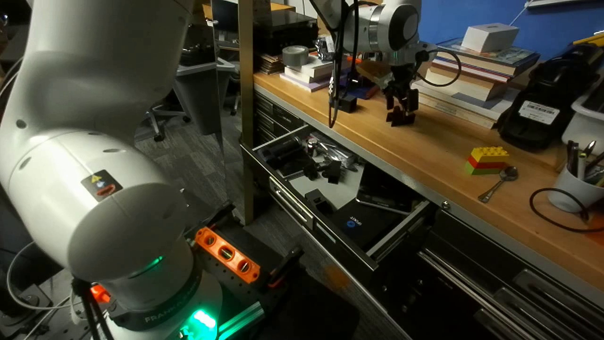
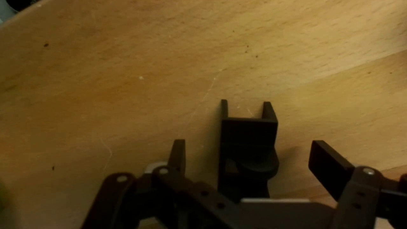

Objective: Pick up the black objects from the counter and put them in the open drawer and close it

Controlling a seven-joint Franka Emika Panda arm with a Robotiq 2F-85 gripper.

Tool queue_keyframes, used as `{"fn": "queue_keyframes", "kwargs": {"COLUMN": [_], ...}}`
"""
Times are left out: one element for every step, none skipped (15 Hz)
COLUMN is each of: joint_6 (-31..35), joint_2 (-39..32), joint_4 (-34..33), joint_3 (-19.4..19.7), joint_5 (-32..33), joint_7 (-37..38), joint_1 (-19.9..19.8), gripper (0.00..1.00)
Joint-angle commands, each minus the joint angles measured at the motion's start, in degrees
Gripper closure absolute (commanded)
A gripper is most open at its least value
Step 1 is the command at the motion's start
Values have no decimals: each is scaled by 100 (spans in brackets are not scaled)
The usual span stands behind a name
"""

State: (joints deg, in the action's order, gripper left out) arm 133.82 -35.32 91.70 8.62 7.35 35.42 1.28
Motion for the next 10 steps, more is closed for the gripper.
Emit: {"fn": "queue_keyframes", "kwargs": {"joint_6": [-208, -207, -212, -219, -228, -233, -235, -252, -279, -427], "joint_2": [-256, -295, -326, -356, -380, -397, -405, -403, -388, -314], "joint_4": [-454, -492, -520, -552, -577, -596, -603, -601, -596, -558], "joint_3": [76, 95, 104, 113, 119, 126, 132, 138, 112, -36], "joint_5": [-152, -133, -136, -140, -143, -140, -135, -128, -151, -272], "joint_7": [-88, -78, -82, -82, -90, -89, -92, -94, -148, -446], "joint_1": [-15, -10, -13, -15, -18, -15, -12, -6, -22, -119], "gripper": [8, 26, 32, 42, 50, 58, 65, 73, 80, 80]}}
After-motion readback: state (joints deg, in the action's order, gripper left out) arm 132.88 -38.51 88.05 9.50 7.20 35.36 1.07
